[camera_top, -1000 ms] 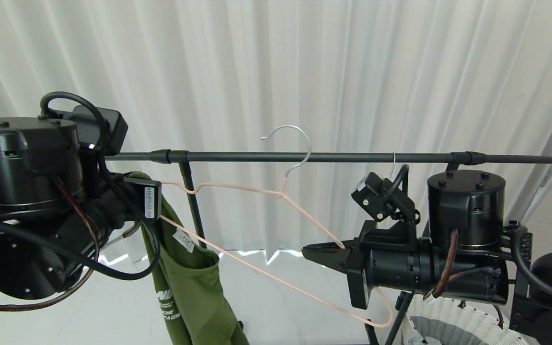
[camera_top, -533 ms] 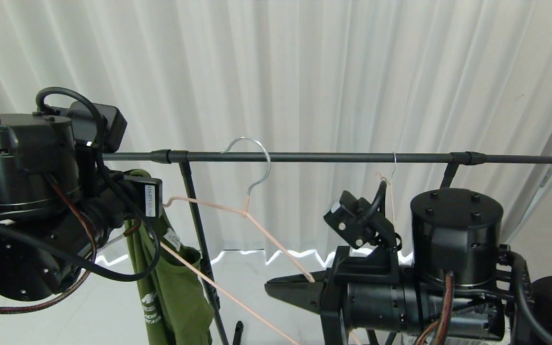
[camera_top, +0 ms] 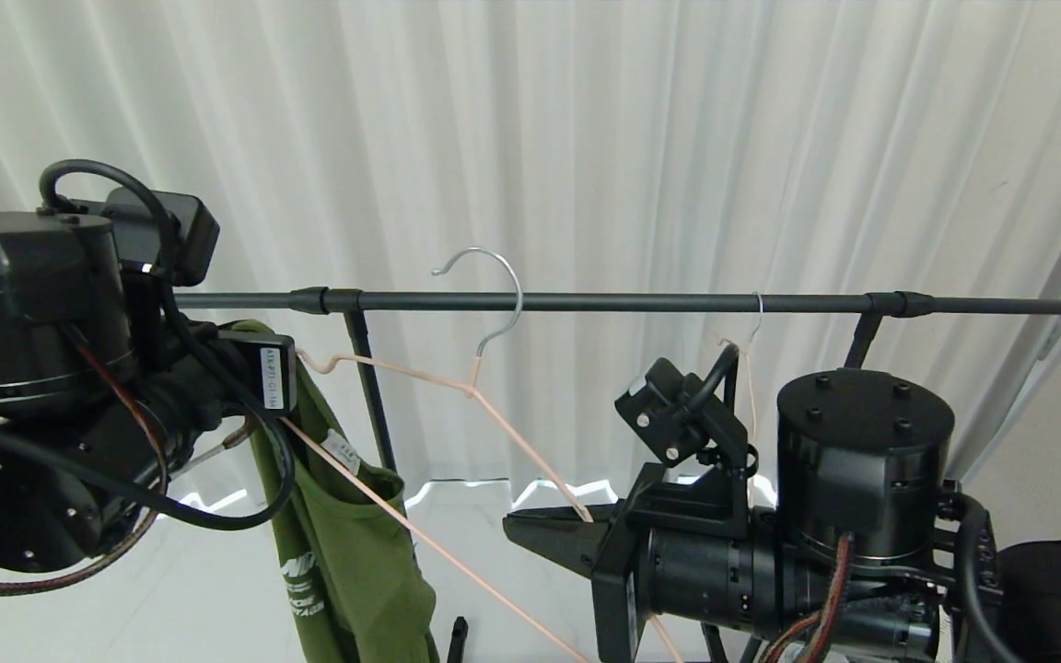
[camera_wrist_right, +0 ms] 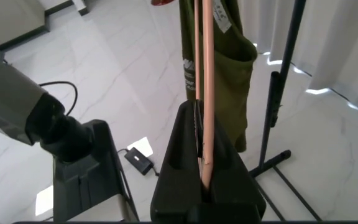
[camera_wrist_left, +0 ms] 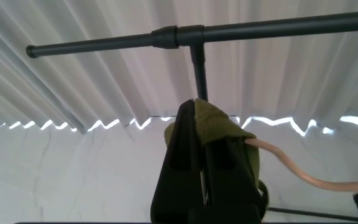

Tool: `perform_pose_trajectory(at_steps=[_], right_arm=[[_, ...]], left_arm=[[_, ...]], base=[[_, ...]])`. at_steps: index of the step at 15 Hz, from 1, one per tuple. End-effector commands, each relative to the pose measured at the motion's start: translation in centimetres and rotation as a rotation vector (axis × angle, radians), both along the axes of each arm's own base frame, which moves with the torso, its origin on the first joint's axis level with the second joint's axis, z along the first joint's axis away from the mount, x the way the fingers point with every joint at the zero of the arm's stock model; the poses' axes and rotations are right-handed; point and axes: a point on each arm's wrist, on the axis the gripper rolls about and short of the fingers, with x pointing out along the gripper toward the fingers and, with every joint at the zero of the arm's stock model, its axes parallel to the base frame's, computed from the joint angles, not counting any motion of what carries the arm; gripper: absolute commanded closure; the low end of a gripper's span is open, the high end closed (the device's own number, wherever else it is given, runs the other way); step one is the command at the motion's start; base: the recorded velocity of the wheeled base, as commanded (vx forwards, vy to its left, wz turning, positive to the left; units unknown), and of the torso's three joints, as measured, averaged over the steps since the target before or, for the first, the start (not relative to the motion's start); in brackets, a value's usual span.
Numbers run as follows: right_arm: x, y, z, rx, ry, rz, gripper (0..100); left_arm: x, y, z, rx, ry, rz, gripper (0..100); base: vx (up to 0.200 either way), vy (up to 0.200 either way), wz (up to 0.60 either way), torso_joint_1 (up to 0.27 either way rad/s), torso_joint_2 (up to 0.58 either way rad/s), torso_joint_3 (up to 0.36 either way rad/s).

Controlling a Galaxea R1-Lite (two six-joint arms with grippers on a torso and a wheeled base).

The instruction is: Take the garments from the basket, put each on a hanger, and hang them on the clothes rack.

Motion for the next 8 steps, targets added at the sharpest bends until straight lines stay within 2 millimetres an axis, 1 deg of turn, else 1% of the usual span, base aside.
perform_pose_trajectory(at_steps=[1,4,8], right_arm=[[0.0,-0.3,0.5,0.014,-0.008,-0.004,100],[0.4,-0.6,0.7,0.02,-0.014,-0.025,100],[0.6,-0.6,0.8,0.023,-0.022,-0.041,100]], left_arm=[[-0.3,0.7,0.6,-0.01,-0.025,0.022,100],[-1.0,1.4,1.1,-0.014,-0.043,0.041,100],[-1.9,1.6,0.4,-0.001,-0.014,0.026,100]], base=[[0.0,0.0,0.0,0.0,0.0,0.0],[0.0,0.0,0.0,0.0,0.0,0.0],[0.0,0.0,0.0,0.0,0.0,0.0]])
